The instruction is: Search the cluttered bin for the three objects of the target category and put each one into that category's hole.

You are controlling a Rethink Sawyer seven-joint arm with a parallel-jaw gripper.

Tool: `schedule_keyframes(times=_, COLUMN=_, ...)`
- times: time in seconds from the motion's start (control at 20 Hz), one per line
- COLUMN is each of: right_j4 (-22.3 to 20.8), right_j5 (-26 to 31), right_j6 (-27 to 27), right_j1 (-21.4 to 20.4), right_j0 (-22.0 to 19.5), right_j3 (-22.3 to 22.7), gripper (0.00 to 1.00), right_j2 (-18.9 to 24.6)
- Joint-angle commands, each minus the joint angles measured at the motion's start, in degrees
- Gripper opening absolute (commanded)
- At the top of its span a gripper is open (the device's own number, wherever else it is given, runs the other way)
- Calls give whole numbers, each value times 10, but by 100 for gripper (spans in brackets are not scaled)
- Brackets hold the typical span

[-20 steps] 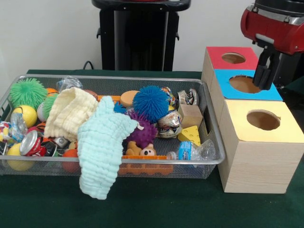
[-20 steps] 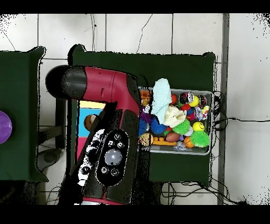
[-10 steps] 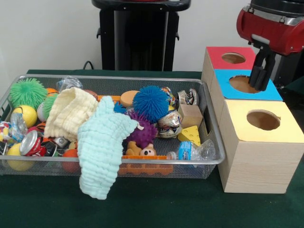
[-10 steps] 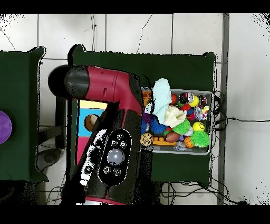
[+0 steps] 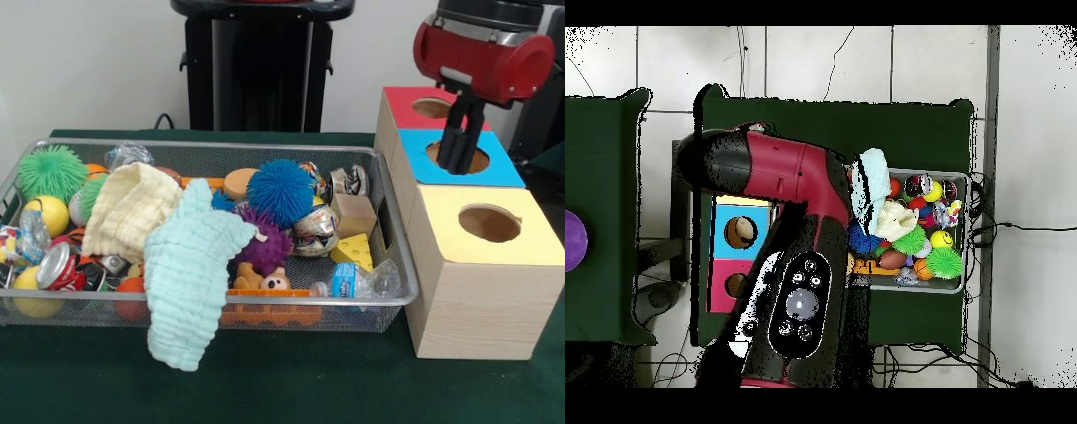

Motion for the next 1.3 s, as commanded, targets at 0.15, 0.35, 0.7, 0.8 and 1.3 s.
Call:
schedule_keyframes(times=0.15, right_j4=-22, right_j5=-34, right_j6=-43, right_j1=-47, right_j0=-49, right_j3=148, gripper=0, right_j2=79)
schedule_keyframes(times=0.35, right_j4=-37, right_j5=-14, right_j6=-54, right_j1=-58, right_j0=-58, right_j3=151, gripper=100, right_j2=82)
schedule_keyframes(times=0.7, right_j4=-38, right_j5=-7, right_j6=-49, right_j1=-69, right_j0=-62, right_j3=157, gripper=100, right_j2=85)
schedule_keyframes(times=0.8, right_j4=-39, right_j5=-8, right_j6=-48, right_j1=-70, right_j0=-62, right_j3=159, gripper=100, right_j2=87)
schedule_keyframes(times=1.3, right_j4=-64, right_j5=39, right_j6=-69, right_j1=-62, right_j0=-60, right_j3=170, gripper=100, right_j2=86)
